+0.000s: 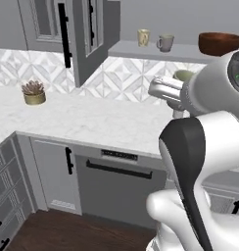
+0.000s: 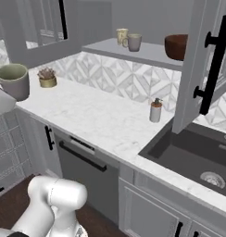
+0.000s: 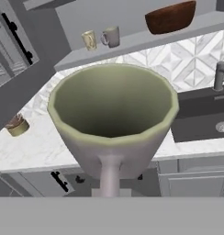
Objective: Gather all objects into one cabinet and sort the glasses and bowls to opposite sides.
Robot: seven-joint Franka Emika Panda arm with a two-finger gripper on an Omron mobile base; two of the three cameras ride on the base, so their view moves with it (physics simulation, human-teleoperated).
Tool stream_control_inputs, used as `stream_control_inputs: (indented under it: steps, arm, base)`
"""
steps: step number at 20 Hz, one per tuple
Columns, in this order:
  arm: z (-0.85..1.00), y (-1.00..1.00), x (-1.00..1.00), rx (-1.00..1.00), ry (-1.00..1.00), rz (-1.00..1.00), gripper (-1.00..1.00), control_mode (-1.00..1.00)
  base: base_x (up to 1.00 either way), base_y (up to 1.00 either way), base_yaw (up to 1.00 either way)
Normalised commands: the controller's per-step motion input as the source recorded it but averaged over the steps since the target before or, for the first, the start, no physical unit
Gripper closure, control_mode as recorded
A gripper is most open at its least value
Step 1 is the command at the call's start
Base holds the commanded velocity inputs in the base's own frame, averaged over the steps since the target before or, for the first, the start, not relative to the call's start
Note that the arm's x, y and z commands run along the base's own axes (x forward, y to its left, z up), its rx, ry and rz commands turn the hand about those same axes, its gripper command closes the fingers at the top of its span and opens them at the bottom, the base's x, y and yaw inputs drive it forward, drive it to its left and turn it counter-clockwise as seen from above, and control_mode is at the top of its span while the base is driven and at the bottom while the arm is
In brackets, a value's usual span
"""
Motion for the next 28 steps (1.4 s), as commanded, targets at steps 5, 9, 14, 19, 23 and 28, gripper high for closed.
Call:
stream_control_inputs:
  steps: [5, 9, 14, 19, 23, 28]
  arm:
    - [0.0, 0.0, 0.0, 0.0, 0.0, 0.0, 1.0, 1.0]
    - [0.0, 0.0, 0.0, 0.0, 0.0, 0.0, 1.0, 1.0]
    - [0.0, 0.0, 0.0, 0.0, 0.0, 0.0, 1.0, 1.0]
    - [0.0, 0.0, 0.0, 0.0, 0.0, 0.0, 1.0, 1.0]
    - [0.0, 0.0, 0.0, 0.0, 0.0, 0.0, 1.0, 1.0]
    - [0.0, 0.0, 0.0, 0.0, 0.0, 0.0, 1.0, 1.0]
  base:
    - [0.27, -0.42, -0.14]
    - [0.81, -0.1, -0.01]
    - [0.97, -0.15, 0.05]
    - [0.95, 0.17, -0.15]
    - [0.76, 0.21, -0.11]
    - [0.85, -0.03, 0.05]
